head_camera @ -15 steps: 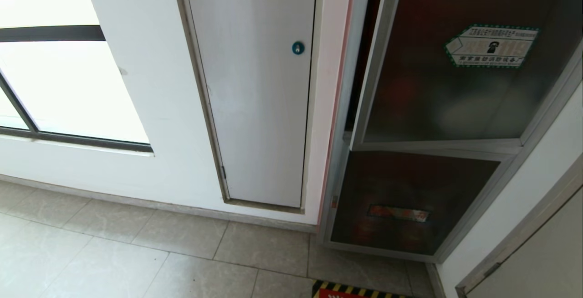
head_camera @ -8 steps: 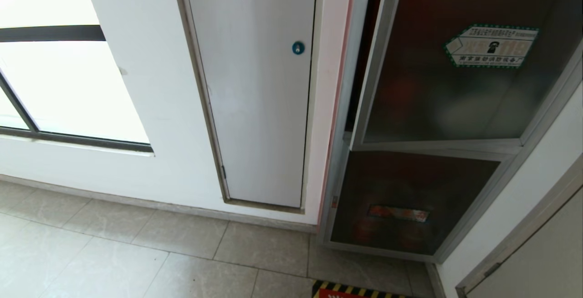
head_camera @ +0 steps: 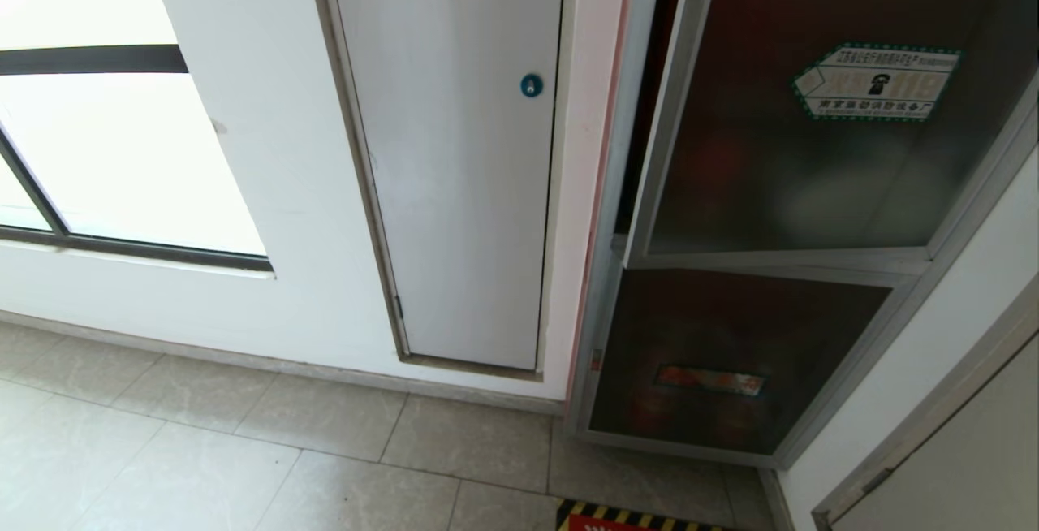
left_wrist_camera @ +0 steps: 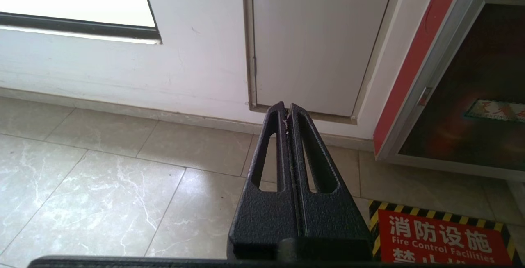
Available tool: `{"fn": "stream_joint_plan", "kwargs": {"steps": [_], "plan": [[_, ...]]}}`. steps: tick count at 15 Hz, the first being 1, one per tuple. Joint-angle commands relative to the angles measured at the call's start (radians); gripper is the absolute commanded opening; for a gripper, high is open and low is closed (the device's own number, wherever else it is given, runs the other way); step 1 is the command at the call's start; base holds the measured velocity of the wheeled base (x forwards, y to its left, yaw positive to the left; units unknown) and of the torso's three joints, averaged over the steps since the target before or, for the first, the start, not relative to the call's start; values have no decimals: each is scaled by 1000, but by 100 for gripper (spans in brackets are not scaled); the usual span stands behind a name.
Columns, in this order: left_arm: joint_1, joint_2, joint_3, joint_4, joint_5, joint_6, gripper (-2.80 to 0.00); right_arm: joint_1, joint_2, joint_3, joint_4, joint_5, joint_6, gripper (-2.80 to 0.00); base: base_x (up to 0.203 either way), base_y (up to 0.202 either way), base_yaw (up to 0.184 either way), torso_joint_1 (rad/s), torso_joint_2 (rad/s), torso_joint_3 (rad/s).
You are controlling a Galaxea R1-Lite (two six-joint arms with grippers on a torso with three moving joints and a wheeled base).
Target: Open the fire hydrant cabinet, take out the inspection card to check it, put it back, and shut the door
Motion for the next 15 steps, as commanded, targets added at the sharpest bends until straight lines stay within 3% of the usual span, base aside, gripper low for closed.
{"fn": "stream_joint_plan", "kwargs": {"steps": [1,5,15], "plan": [[0,1,0,-1,0,0,-280,0,2,0,-1,0,2,-280,0,0,0,0,0,0],[0,1,0,-1,0,0,-280,0,2,0,-1,0,0,-280,17,0,0,0,0,2],[0,1,0,-1,0,0,-280,0,2,0,-1,0,2,-280,191,0,0,7,1,1]]}}
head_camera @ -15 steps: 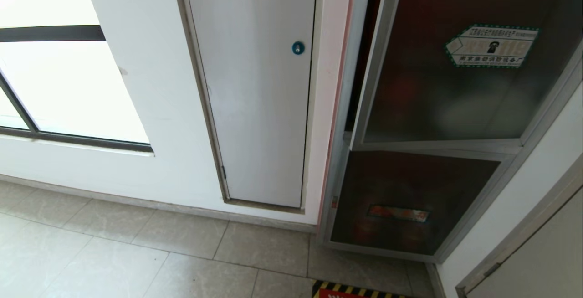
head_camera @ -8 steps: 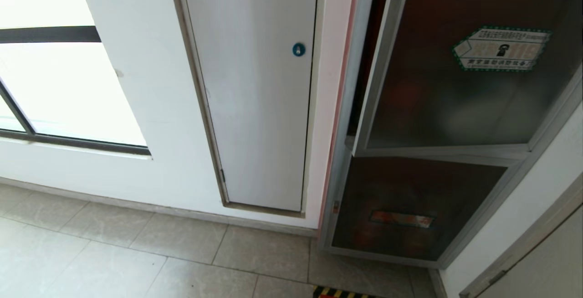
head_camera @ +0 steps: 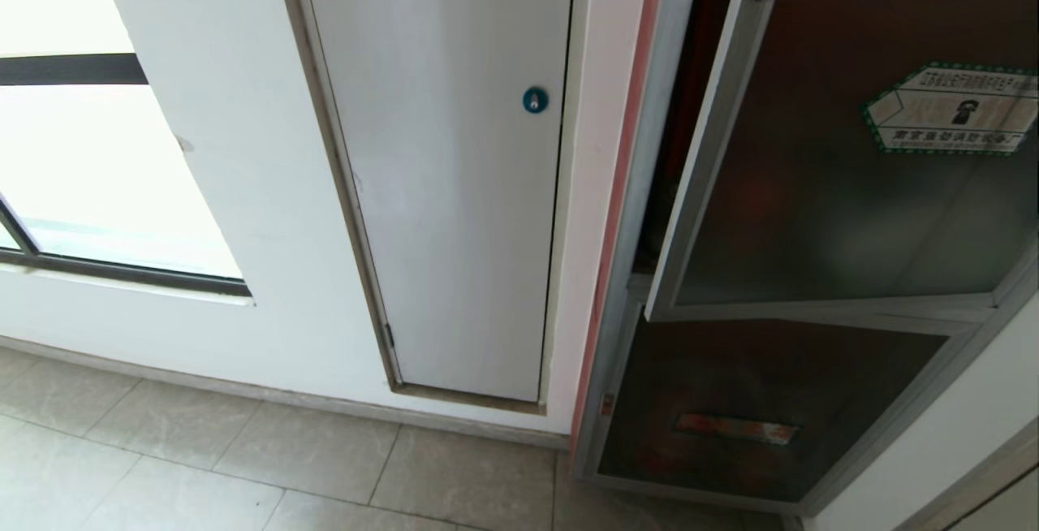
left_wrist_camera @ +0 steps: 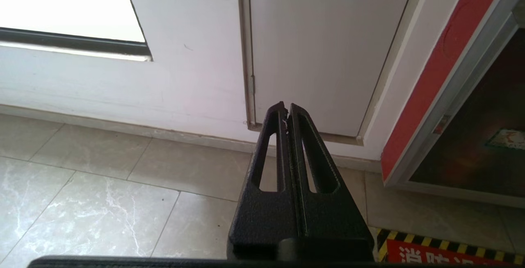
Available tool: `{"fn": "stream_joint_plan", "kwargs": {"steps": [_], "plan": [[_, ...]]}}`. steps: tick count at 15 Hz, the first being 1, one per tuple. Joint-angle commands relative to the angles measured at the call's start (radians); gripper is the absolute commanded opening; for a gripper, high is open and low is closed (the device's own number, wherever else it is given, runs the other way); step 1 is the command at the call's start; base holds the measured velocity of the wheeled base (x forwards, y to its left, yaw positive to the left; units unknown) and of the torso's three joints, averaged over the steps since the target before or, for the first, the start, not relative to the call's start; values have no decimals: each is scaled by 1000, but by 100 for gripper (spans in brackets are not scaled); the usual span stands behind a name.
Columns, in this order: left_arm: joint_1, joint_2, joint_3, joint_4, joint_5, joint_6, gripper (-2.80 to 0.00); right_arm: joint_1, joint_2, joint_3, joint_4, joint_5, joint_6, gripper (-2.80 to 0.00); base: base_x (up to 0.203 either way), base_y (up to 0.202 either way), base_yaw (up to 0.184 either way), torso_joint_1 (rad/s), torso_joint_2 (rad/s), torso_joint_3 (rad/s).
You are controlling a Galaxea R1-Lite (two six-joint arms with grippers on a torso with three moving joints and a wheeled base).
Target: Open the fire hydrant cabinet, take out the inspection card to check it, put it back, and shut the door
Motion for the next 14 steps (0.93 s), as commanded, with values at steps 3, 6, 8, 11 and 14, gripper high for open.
{"fn": "stream_joint_plan", "kwargs": {"steps": [3,6,8,11,14], "plan": [[0,1,0,0,0,0,-280,0,2,0,0,0,0,-280,194,0,0,4,6,0],[0,1,0,0,0,1,-280,1,2,0,0,0,-1,-280,195,0,-1,4,3,4],[0,1,0,0,-1,1,-280,0,2,-1,0,0,0,-280,197,0,-2,4,0,4],[0,1,0,0,0,0,-280,0,2,0,0,0,0,-280,194,0,1,2,0,1],[0,1,0,0,0,1,-280,0,2,0,0,0,-1,-280,198,0,0,3,3,2]]}}
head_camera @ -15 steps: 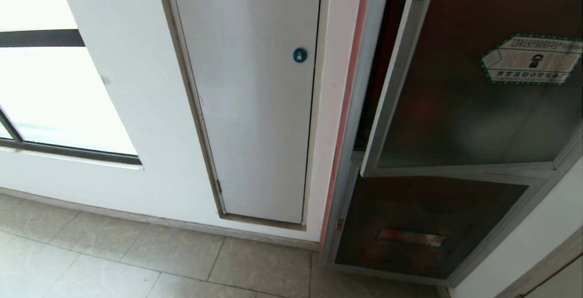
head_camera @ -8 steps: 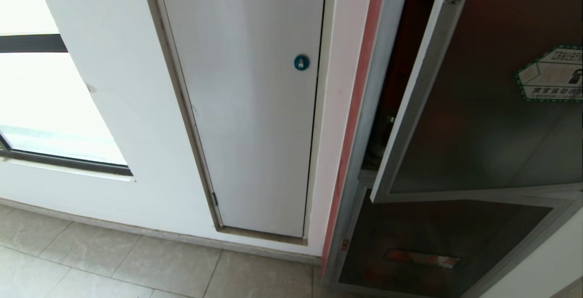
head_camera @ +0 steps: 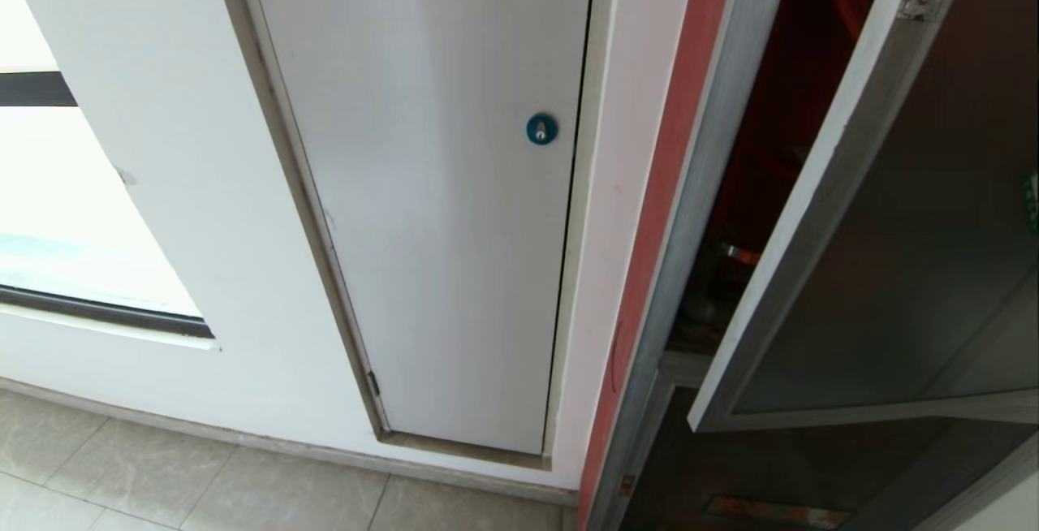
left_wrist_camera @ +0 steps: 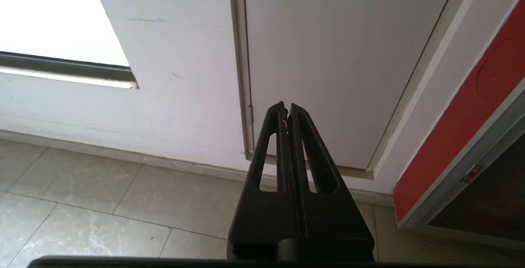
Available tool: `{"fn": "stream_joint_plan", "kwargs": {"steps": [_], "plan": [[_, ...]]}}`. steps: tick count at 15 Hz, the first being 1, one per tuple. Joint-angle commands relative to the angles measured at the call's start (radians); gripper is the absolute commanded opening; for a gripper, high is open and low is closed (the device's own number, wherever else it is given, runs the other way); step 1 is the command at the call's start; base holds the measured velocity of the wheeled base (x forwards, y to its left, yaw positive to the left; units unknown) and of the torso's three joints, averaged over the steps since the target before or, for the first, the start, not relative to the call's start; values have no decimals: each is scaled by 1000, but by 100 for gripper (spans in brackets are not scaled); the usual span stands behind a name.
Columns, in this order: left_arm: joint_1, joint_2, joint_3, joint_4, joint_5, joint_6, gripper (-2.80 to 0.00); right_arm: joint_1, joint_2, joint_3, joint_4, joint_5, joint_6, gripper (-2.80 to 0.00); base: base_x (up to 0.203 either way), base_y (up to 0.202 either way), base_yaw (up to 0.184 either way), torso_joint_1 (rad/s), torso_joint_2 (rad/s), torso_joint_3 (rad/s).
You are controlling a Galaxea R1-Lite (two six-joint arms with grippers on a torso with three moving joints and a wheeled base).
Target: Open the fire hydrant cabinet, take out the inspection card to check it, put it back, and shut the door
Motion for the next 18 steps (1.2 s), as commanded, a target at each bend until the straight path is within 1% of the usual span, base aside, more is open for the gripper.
{"fn": "stream_joint_plan", "kwargs": {"steps": [1,10,18], "plan": [[0,1,0,-1,0,0,-280,0,2,1,0,0,-1,-280,196,0,0,-2,4,1],[0,1,0,-1,-1,-2,-280,1,2,0,0,1,-1,-280,189,0,-1,2,2,2],[0,1,0,-1,0,-2,-280,0,2,-1,1,-11,21,-280,8,0,1,3,1,1]]}}
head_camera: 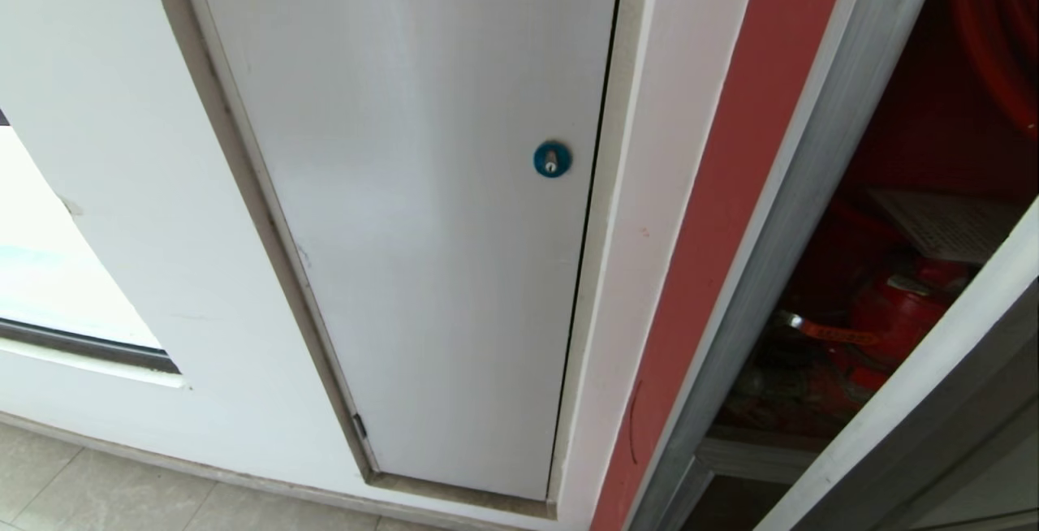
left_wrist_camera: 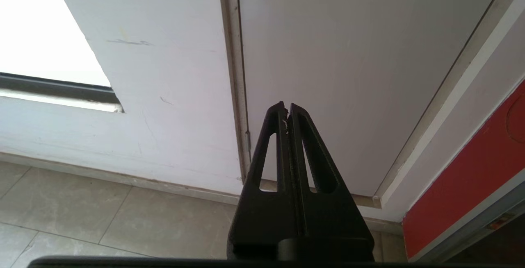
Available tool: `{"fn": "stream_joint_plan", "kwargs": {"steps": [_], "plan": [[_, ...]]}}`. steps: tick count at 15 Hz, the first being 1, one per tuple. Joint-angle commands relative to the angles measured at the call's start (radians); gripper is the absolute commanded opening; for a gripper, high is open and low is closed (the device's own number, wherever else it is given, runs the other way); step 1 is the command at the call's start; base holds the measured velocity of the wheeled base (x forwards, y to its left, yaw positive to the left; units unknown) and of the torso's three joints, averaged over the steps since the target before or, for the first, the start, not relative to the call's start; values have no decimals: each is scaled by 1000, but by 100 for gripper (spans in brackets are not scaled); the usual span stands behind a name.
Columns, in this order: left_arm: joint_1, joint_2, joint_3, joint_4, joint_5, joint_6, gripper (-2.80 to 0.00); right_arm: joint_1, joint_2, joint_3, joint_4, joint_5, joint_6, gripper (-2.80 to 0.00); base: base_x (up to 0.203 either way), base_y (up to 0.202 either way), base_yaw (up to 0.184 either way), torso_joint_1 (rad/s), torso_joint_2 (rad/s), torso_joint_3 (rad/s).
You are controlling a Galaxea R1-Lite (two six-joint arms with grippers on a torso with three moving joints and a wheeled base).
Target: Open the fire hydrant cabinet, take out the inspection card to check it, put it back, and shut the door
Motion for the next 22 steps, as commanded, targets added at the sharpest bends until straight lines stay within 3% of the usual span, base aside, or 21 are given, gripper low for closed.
{"fn": "stream_joint_plan", "kwargs": {"steps": [1,4,6,11,16,22], "plan": [[0,1,0,0,-1,0,-280,0,1,-1,2,-1,18,-280,0,0,0,0,0,0],[0,1,0,0,-1,0,-280,1,2,-31,5,6,14,-280,0,0,0,0,0,0],[0,1,0,0,-1,0,-280,1,31,-152,37,32,22,-280,0,0,0,0,0,0],[0,1,0,0,1,0,-280,1,246,-416,123,271,36,-280,0,0,0,0,0,0],[0,1,0,0,-1,0,-280,0,329,-532,182,556,37,-280,0,0,0,0,0,0],[0,1,0,0,-1,0,-280,0,492,-580,116,672,37,-280,0,0,0,0,0,0]]}}
